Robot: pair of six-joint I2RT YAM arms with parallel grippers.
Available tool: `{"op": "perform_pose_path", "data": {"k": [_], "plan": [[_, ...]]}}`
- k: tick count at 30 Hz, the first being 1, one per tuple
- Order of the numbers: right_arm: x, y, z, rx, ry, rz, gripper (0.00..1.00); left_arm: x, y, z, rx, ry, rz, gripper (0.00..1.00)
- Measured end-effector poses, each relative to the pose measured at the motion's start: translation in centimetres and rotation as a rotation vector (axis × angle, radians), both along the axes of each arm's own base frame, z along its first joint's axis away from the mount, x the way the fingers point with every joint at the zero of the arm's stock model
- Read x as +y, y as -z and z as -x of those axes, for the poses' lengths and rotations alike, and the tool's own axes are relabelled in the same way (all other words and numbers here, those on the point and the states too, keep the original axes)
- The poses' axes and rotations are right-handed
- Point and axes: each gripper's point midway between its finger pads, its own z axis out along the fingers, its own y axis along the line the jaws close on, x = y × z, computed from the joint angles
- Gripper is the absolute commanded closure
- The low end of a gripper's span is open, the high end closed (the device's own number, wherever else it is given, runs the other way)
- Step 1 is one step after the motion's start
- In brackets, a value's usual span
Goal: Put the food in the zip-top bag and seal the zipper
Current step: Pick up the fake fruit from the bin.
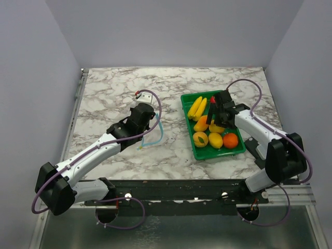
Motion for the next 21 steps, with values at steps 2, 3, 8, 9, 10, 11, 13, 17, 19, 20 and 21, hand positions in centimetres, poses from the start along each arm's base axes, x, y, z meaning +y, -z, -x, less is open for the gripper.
{"op": "perform_pose_path", "data": {"k": [2,3,8,9,10,11,13,17,19,20,21], "plan": [[-0.1,0.6,-0.1,0.012,0.004,-0.004,0.03,0.0,0.0,0.0,-0.002,0.002,-0.001,1.00],[-0.2,0.9,-0.1,0.016,0.005,-0.005,0.03,0.0,-0.1,0.0,-0.003,0.002,-0.002,1.00],[-0.3,1.9,0.0,0.035,0.004,-0.007,0.14,0.0,-0.1,-0.1,-0.005,0.005,-0.004,1.00],[-0.3,2.1,-0.1,0.037,0.004,-0.009,0.18,0.0,-0.1,-0.1,-0.005,0.006,-0.004,1.00],[-0.3,2.2,-0.1,0.038,0.004,-0.013,0.22,0.0,-0.1,-0.1,-0.005,0.006,-0.004,1.00],[-0.3,2.3,-0.1,0.039,0.004,-0.015,0.27,0.0,-0.1,-0.1,-0.005,0.006,-0.004,1.00],[-0.3,2.4,-0.2,0.040,0.005,-0.019,0.33,-0.1,-0.1,-0.1,-0.004,0.008,-0.003,1.00],[-0.3,2.4,-0.3,0.035,0.005,-0.026,0.50,-0.1,-0.1,0.0,-0.003,0.012,-0.001,1.00],[-0.2,2.3,-0.3,0.034,0.006,-0.028,0.55,-0.2,-0.1,0.0,-0.003,0.012,-0.001,1.00],[-0.2,2.3,-0.3,0.033,0.003,-0.029,0.57,-0.2,-0.1,0.0,-0.002,0.013,-0.001,1.00],[-0.2,2.2,-0.3,0.033,0.003,-0.029,0.59,-0.2,-0.1,0.0,-0.002,0.013,0.000,1.00]]}}
